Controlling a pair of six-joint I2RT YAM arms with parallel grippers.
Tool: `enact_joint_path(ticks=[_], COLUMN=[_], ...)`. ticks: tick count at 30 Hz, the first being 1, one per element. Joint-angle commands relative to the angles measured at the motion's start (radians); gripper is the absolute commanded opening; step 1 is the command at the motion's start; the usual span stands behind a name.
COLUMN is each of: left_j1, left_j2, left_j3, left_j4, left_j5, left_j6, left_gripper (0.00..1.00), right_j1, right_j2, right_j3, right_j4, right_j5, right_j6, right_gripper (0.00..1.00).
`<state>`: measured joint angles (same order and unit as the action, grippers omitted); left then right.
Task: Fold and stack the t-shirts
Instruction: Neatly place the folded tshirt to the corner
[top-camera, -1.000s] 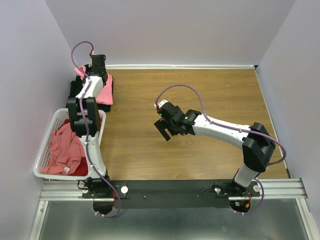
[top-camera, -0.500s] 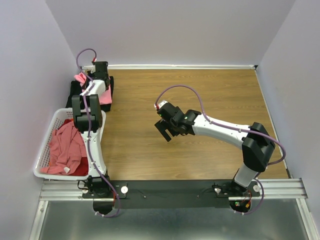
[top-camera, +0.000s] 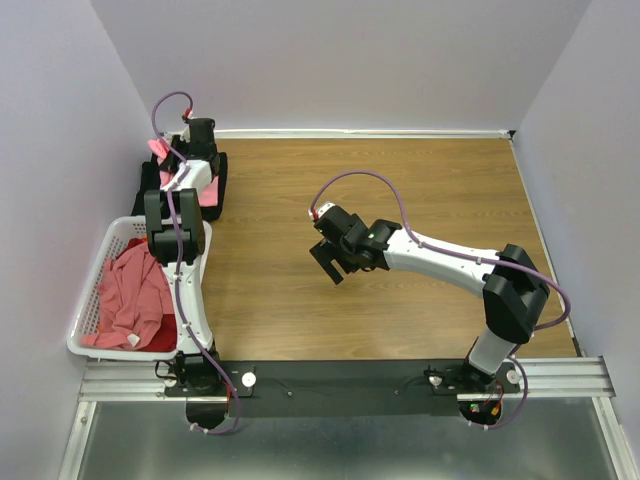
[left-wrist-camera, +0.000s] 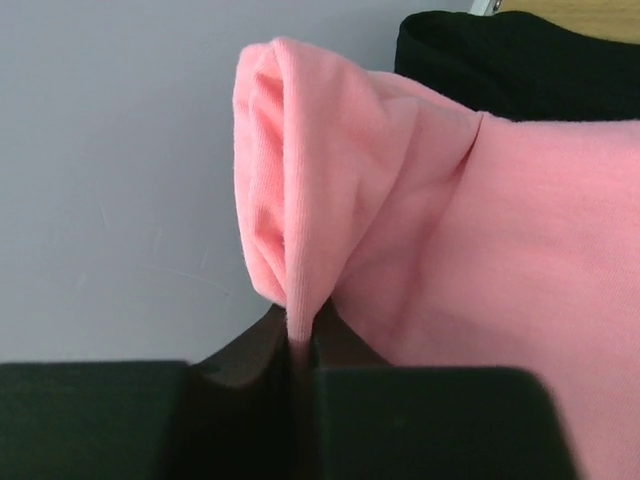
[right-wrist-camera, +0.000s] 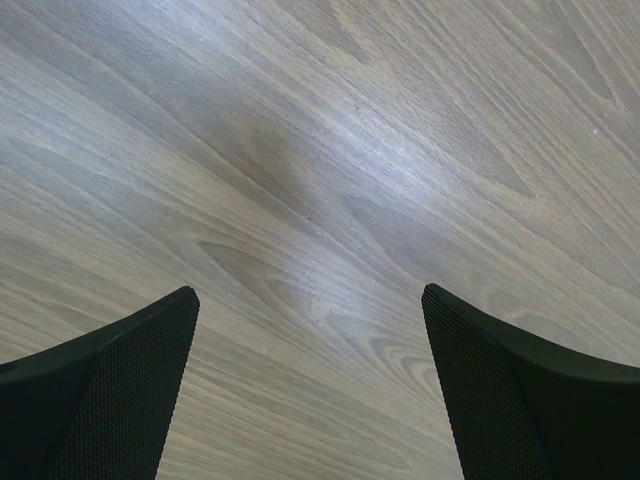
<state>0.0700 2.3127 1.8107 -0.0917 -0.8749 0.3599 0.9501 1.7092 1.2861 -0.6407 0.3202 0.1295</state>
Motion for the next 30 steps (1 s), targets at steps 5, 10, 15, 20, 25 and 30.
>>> enact_joint_path(ticks=[5,10,15,20,25,30], left_j1=[0.004,-0.006,-0.041,-0.094,-0.140,-0.229], left_j2=[-0.002,-0.090,-0.206,-0.366,-0.591,-0.855], left_j3=[-0.010,-0.001,0.033,-0.016,-0.157,-0.356], left_j4=[0.055,0.009,-0.135,-0.218,-0.226,-0.241], left_j5=[-0.093,-0.067,0.095,0.374,0.671,0.741], left_j6=[-0.012,-0.087,-0.246,-0.492,-0.645,-0.700], left_gripper=[0.47,0.84,0.84,0.85,0.84,0.85], right_j1=[0.004,0.003,-0.008,-0.080,-0.229,-0.425], right_j2=[0.009,0.004,0.007,0.000,-0.092,-0.268], right_j3=[0.025,0.038,0.074,0.116,0.096,0.035], right_j4=[-0.034,-0.036,-0.037,-0.040,-0.050,-0.068], right_j5=[0.016,0.066,0.117,0.195,0.243,0.226], right_j6=[0.010,0.035,0.087,0.166,0.297,0.355], right_gripper=[1.00,1.00,1.00,1.00,1.00,1.00])
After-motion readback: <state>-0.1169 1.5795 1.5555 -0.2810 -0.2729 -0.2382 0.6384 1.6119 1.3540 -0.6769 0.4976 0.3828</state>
